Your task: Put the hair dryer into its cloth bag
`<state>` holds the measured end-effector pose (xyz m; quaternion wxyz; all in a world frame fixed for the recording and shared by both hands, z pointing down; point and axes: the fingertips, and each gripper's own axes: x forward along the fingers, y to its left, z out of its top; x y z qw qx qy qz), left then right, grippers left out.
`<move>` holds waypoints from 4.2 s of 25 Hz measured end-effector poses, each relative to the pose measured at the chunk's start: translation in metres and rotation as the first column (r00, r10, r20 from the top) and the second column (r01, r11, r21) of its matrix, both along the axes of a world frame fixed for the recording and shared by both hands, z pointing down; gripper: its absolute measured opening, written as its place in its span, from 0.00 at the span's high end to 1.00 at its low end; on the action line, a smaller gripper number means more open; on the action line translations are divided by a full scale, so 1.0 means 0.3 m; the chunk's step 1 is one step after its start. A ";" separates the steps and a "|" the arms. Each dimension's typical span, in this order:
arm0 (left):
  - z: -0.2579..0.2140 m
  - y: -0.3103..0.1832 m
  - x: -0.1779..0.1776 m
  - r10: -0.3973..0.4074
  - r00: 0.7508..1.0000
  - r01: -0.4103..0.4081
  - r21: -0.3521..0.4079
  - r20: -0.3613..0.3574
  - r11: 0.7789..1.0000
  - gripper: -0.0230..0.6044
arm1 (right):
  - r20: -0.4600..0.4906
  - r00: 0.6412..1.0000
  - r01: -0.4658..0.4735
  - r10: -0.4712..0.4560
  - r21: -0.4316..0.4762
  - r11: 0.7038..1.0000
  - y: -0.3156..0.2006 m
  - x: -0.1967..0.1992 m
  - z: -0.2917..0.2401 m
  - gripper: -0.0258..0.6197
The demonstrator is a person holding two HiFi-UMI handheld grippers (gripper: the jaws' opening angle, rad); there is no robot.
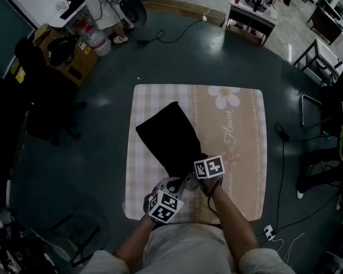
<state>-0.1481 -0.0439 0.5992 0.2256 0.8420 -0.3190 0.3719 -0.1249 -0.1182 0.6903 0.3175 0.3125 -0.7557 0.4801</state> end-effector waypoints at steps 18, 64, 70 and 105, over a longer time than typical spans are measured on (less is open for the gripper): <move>-0.002 -0.012 -0.018 -0.047 0.999 0.047 0.014 -0.012 0.999 0.94 | 0.009 0.998 -0.057 0.057 0.004 0.998 -0.044 -0.028 -0.025 0.67; 0.043 0.006 -0.045 -0.145 0.988 0.143 0.057 0.044 0.988 0.94 | -0.257 0.966 0.174 -0.030 0.557 0.812 0.122 0.259 -0.208 0.91; 0.051 0.015 -0.050 -0.170 0.984 0.167 0.077 0.043 0.983 0.94 | -0.328 0.942 0.266 -0.072 0.596 0.757 0.075 0.276 -0.208 0.73; 0.208 0.120 -0.204 -0.471 0.861 0.432 0.211 0.192 0.877 0.73 | -0.378 0.900 0.416 -0.217 0.593 0.690 0.064 0.226 -0.151 0.93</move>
